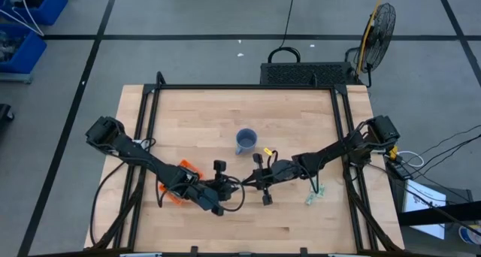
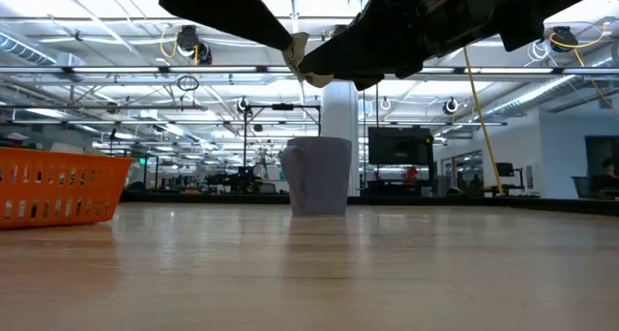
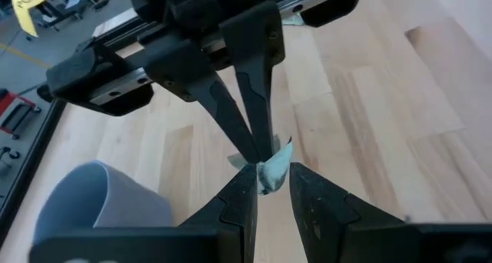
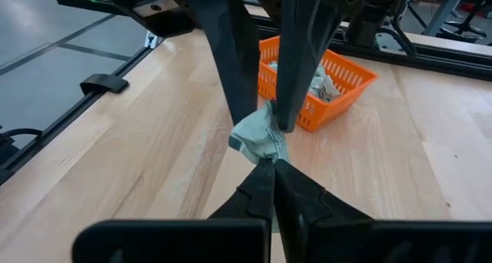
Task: Pick and place Stevia / Truvia into bins
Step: Put the green stevia packet into the orange basket
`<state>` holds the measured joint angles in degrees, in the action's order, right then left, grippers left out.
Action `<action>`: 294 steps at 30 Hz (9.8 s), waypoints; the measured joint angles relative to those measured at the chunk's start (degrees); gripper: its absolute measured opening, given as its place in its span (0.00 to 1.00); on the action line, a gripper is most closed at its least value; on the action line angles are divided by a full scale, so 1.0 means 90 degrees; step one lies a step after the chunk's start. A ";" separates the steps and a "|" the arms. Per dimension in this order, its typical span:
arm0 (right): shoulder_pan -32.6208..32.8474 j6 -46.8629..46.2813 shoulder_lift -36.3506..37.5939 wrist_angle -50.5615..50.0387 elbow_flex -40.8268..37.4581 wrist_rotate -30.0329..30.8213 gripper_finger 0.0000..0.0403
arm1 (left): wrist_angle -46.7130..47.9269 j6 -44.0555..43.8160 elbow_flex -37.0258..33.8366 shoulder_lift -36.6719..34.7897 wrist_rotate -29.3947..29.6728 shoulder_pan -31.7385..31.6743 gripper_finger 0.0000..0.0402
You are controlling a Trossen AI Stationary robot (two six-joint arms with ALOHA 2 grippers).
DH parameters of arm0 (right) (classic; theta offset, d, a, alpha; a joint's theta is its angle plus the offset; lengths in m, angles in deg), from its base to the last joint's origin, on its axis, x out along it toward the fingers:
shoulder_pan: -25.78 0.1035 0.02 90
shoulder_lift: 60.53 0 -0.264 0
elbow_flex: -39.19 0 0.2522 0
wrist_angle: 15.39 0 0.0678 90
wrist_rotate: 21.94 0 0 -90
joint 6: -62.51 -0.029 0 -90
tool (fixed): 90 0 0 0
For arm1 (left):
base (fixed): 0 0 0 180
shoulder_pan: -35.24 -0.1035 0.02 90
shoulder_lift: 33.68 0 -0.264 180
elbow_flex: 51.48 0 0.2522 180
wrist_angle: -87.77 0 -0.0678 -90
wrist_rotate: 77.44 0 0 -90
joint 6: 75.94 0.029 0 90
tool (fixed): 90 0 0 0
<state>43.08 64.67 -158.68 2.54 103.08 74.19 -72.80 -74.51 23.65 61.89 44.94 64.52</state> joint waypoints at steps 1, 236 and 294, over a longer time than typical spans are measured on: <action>0.0000 -0.0001 0.0000 0.0005 0.0000 0.0000 0.00 | 0.0000 -0.0003 0.0000 0.0000 -0.0034 -0.0001 0.21; -0.0388 0.0518 -0.2320 -0.3962 0.4633 -0.0355 0.25 | 0.4023 -0.4254 -0.0002 -0.2633 0.3218 -0.0355 0.32; 0.1357 -0.2858 0.2477 -0.1749 -0.1360 0.1970 0.01 | 0.4020 -0.4361 -0.0002 -0.2606 0.2714 -0.1078 0.32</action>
<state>55.29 38.95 -136.39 -13.20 90.84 91.92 -36.62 -113.75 23.63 38.44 69.36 54.81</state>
